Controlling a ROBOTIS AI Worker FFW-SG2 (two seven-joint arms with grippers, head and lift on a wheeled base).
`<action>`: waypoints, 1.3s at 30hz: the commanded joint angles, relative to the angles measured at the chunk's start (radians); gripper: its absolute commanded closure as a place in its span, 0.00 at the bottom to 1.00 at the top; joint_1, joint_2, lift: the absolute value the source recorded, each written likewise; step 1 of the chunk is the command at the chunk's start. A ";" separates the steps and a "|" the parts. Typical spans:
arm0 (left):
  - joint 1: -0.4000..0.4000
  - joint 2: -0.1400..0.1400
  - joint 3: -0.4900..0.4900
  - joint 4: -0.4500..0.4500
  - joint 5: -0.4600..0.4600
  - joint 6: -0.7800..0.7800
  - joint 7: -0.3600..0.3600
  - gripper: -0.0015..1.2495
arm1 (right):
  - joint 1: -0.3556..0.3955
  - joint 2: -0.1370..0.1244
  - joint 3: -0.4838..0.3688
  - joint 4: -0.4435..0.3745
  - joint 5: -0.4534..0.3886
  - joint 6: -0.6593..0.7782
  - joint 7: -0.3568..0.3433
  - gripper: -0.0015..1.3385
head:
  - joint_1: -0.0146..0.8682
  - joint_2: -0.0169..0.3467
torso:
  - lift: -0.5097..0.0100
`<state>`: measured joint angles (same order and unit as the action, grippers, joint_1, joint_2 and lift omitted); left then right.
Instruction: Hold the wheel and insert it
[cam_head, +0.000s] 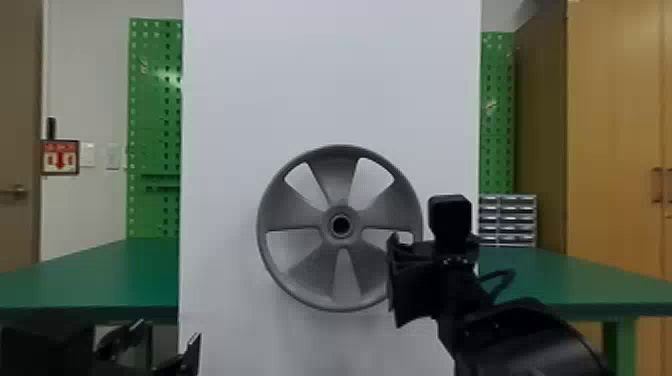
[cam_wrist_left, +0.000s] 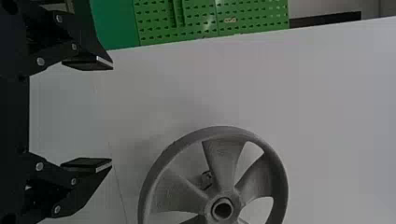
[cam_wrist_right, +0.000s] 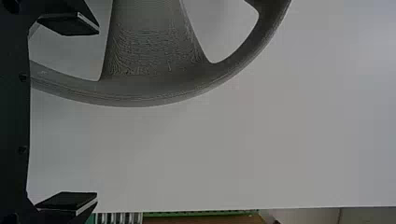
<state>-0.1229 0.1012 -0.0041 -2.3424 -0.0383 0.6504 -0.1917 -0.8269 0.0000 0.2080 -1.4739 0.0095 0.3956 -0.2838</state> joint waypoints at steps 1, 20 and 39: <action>0.000 0.000 0.001 0.000 0.000 0.000 0.000 0.41 | 0.015 0.001 0.005 -0.031 -0.008 -0.008 0.000 0.00 | 0.02 0.05 | 0.02; 0.005 0.000 0.007 0.000 0.006 0.000 0.000 0.41 | 0.180 -0.011 0.013 -0.266 -0.072 0.063 0.017 0.00 | 0.02 0.05 | 0.02; 0.016 0.000 0.035 -0.009 0.014 -0.002 0.000 0.41 | 0.388 -0.044 0.008 -0.428 -0.063 0.072 0.115 0.00 | 0.02 0.05 | 0.02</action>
<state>-0.1113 0.1012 0.0224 -2.3498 -0.0257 0.6489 -0.1917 -0.4814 -0.0361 0.2187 -1.8832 -0.0546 0.4701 -0.1826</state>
